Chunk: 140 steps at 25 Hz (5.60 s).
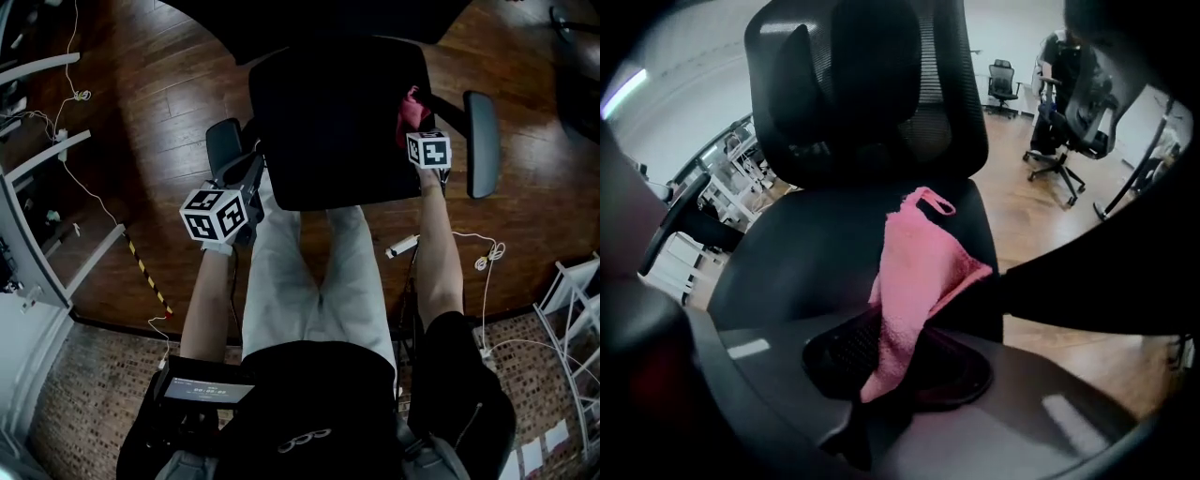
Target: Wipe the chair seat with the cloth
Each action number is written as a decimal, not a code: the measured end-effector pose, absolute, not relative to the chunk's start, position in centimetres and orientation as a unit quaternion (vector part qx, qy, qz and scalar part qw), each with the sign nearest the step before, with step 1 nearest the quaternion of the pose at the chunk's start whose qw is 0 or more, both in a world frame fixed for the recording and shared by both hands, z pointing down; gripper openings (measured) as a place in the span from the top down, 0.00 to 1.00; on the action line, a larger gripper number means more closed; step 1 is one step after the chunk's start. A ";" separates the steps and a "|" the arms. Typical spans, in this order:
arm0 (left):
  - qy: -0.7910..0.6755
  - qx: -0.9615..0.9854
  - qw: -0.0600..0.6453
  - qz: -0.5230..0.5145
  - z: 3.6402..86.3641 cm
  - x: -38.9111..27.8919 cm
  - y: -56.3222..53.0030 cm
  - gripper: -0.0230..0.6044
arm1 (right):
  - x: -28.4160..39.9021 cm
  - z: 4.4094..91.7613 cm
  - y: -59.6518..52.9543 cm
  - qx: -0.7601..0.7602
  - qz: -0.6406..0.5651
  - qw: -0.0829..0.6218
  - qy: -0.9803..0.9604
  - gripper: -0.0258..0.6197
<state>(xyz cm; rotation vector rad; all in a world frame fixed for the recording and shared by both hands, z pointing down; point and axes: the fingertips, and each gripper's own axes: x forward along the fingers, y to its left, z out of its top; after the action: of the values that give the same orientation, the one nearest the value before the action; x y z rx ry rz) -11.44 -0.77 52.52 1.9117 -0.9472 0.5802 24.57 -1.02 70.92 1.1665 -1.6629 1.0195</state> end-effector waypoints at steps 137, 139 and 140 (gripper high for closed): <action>-0.360 0.811 0.401 0.230 51.5 -10.4 -0.7 0.97 | 22.5 70.8 15.4 0.461 0.454 0.331 -0.687 0.85; -0.362 0.809 0.401 0.232 51.7 -10.4 -0.6 0.97 | 24.6 70.7 15.5 0.476 0.450 0.335 -0.677 0.85; -0.362 0.809 0.402 0.232 51.8 -10.4 -0.5 0.97 | 25.6 70.6 15.7 0.482 0.449 0.339 -0.672 0.85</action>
<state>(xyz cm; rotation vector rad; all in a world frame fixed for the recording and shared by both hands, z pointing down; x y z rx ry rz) -10.39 -0.50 51.79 2.0446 -0.9148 0.5856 25.62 15.72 70.58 1.2556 -1.7500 1.1681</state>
